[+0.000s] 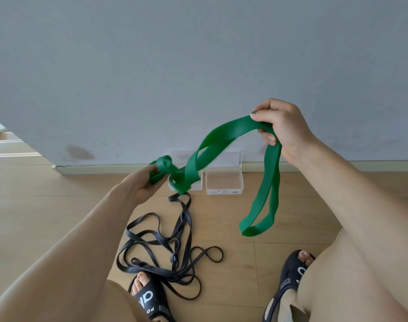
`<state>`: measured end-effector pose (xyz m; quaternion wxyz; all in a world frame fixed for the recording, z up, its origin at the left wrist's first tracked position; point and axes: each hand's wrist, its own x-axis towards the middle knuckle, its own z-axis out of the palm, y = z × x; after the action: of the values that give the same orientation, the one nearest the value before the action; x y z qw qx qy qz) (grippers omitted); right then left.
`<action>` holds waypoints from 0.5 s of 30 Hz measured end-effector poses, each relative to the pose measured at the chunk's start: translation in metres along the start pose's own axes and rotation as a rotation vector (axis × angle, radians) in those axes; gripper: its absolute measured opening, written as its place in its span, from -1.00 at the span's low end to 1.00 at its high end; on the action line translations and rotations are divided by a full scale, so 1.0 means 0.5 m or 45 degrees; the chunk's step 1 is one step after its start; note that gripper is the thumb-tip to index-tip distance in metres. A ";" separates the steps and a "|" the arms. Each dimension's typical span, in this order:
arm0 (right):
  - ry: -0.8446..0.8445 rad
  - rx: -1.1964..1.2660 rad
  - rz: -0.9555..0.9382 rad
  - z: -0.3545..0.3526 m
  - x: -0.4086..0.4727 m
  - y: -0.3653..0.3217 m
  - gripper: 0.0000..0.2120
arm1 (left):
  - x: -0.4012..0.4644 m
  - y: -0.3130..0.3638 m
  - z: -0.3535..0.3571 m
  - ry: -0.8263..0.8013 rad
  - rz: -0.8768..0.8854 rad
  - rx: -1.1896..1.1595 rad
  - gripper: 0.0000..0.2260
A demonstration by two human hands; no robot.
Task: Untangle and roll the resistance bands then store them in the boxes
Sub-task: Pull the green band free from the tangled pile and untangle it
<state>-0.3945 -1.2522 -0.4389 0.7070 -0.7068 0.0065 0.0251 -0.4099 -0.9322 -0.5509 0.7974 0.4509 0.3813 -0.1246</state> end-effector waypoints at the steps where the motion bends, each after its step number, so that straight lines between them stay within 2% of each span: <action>1: -0.007 -0.030 0.012 -0.001 0.001 0.001 -0.83 | -0.008 0.003 0.010 -0.075 0.011 -0.045 -0.86; 5: -0.072 -0.167 0.025 -0.002 0.000 0.011 -0.85 | -0.024 0.018 0.030 -0.231 0.028 -0.054 -0.70; 11: -0.093 -0.219 0.027 -0.007 -0.001 0.014 -0.83 | -0.022 0.017 0.027 -0.220 0.096 0.110 -0.71; 15: -0.105 -0.267 0.047 -0.008 -0.001 0.013 -0.84 | -0.025 0.023 0.020 -0.215 0.108 0.056 -0.79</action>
<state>-0.3954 -1.2560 -0.4456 0.6283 -0.7749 -0.0123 0.0677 -0.4073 -0.9355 -0.5319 0.8211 0.4720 0.2903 -0.1367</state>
